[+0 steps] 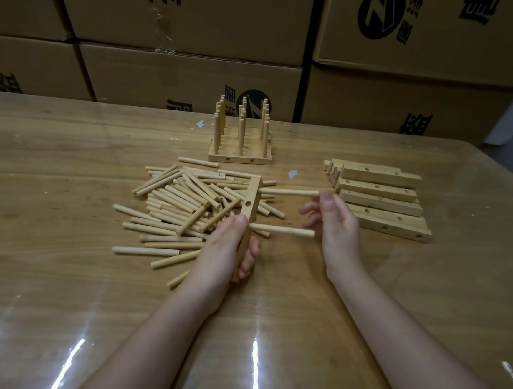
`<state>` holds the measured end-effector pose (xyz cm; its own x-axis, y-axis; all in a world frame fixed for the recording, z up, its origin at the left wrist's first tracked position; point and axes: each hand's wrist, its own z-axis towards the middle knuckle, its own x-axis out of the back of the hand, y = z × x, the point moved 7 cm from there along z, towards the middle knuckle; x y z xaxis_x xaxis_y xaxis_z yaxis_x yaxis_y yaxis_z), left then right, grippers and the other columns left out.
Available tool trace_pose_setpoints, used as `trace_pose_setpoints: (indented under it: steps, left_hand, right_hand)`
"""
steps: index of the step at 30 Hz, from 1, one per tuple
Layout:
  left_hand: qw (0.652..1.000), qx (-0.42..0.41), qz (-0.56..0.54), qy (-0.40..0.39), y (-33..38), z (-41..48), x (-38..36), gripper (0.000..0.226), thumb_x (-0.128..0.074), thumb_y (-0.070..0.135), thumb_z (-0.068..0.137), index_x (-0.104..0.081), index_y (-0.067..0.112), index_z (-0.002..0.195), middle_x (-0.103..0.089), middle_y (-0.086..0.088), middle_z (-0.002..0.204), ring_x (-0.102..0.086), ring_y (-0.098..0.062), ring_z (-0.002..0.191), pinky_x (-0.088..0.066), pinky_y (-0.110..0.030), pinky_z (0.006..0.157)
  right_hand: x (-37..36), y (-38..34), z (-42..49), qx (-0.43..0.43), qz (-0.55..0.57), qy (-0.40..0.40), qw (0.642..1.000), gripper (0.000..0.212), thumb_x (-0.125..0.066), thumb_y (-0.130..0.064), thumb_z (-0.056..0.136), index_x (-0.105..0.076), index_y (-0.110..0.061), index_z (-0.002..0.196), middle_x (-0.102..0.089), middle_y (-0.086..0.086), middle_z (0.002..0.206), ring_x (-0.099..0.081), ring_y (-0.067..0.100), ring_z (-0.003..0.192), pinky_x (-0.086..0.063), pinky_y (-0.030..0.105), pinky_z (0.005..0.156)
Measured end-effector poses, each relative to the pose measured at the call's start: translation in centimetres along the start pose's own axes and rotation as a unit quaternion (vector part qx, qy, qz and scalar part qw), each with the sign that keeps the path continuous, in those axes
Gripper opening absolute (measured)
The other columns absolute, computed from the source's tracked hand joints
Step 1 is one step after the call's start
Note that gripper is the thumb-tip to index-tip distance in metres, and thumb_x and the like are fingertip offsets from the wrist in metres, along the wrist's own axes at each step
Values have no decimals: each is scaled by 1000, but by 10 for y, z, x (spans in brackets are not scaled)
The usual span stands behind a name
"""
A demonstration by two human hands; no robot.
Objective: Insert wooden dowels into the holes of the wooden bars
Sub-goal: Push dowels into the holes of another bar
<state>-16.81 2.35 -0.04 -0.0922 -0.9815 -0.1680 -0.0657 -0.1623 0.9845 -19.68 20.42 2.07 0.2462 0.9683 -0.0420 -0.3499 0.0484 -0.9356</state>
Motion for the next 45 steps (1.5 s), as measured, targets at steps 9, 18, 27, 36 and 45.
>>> trace_pose_setpoints:
  steps: [9, 18, 27, 36, 45]
  left_hand:
    - [961, 82, -265, 16, -6, 6, 10, 35, -33, 34, 101, -57, 9, 97, -52, -1, 56, -41, -10, 37, -33, -19, 34]
    - [933, 65, -353, 1, 0, 7, 10, 30, -33, 32, 98, -53, 9, 101, -43, 0, 53, -36, -10, 37, -32, -19, 35]
    - [946, 68, -316, 7, -2, 7, 9, 32, -32, 33, 100, -54, 11, 103, -46, 0, 53, -39, -10, 38, -31, -19, 37]
    - [944, 71, -322, 3, 0, 6, 7, 31, -30, 33, 100, -53, 12, 97, -39, 0, 50, -32, -9, 36, -24, -20, 37]
    - [943, 71, -326, 4, -1, 7, 8, 29, -31, 32, 99, -52, 12, 96, -37, 0, 51, -32, -9, 36, -26, -19, 35]
  right_hand:
    - [-27, 8, -7, -5, -184, -180, 966, 14, -54, -37, 90, -65, -35, 82, -65, -19, 84, -55, 1, 85, -40, 23, 77]
    - [-45, 5, -18, 84, -397, -258, 877, 21, -53, -39, 90, -68, -32, 103, -56, -23, 119, -40, 3, 115, -28, 32, 100]
    - [-45, 4, -17, 102, -461, -223, 853, 41, -63, -41, 83, -48, -33, 120, -53, -16, 105, -40, 6, 103, -31, 24, 86]
    - [-35, -7, -15, 131, -384, -145, 902, 45, -57, -15, 87, -48, -22, 131, -48, -12, 96, -45, 3, 70, -35, 17, 62]
    - [-6, 5, -2, -79, 6, -36, 996, 17, -65, 0, 82, -61, -15, 88, -71, -6, 77, -71, 14, 77, -53, 17, 67]
